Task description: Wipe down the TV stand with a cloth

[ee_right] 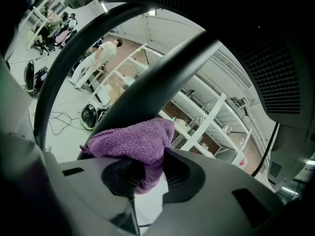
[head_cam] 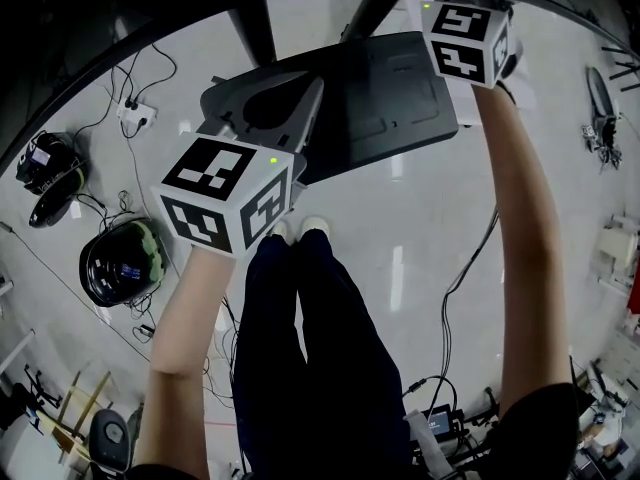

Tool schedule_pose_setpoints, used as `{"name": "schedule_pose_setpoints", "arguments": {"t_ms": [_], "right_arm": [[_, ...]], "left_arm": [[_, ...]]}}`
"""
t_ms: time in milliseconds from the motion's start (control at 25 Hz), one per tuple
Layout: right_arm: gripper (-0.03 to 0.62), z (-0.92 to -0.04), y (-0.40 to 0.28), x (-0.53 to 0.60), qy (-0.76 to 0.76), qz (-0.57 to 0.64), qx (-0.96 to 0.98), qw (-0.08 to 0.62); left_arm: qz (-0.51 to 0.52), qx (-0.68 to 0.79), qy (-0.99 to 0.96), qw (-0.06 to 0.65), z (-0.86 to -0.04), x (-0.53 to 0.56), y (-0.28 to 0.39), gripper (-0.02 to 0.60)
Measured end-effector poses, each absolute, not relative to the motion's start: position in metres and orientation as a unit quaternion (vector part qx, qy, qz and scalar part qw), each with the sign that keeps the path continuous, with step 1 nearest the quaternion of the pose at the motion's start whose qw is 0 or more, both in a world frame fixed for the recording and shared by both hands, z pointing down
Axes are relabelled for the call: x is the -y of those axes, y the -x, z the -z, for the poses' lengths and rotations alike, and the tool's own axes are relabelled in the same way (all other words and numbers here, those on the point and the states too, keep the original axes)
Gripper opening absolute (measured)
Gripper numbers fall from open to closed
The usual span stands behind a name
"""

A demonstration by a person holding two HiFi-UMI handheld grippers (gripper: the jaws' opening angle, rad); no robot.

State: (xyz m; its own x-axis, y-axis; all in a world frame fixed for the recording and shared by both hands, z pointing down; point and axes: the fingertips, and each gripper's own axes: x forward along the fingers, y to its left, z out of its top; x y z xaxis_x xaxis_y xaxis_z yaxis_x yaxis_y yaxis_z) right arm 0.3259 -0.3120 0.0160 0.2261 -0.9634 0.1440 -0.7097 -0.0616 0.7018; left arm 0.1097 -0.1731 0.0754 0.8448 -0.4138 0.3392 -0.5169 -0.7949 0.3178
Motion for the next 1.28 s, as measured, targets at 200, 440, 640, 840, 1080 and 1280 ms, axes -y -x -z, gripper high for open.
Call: {"name": "schedule_pose_setpoints", "arguments": {"t_ms": [200,440,640,840,1080,1280], "right_arm": [[0.098,-0.033,-0.326,0.312,-0.702,0.169,0.595,0.354],[0.098,-0.062,-0.324,0.313,-0.684,0.167,0.597,0.384],[0.098,-0.096,-0.323,0.31,-0.668,0.16,0.602,0.408],[0.098,-0.131,-0.317,0.308,-0.655,0.143,0.609,0.425],[0.098,-0.169,-0.314,0.305,-0.644,0.119,0.61,0.446],[0.098,-0.2,-0.309,0.301,-0.612,0.127,0.607,0.491]], "left_arm": [[-0.13,0.252,-0.937,0.204,-0.08,0.173,-0.106,0.006],[-0.132,0.253,-0.936,0.206,-0.086,0.174,-0.108,0.006],[-0.132,0.254,-0.935,0.211,-0.092,0.174,-0.111,0.006],[-0.13,0.258,-0.933,0.214,-0.097,0.176,-0.108,0.006],[-0.123,0.269,-0.93,0.22,-0.102,0.177,-0.102,0.006],[-0.125,0.276,-0.926,0.225,-0.108,0.177,-0.092,0.006]]}}
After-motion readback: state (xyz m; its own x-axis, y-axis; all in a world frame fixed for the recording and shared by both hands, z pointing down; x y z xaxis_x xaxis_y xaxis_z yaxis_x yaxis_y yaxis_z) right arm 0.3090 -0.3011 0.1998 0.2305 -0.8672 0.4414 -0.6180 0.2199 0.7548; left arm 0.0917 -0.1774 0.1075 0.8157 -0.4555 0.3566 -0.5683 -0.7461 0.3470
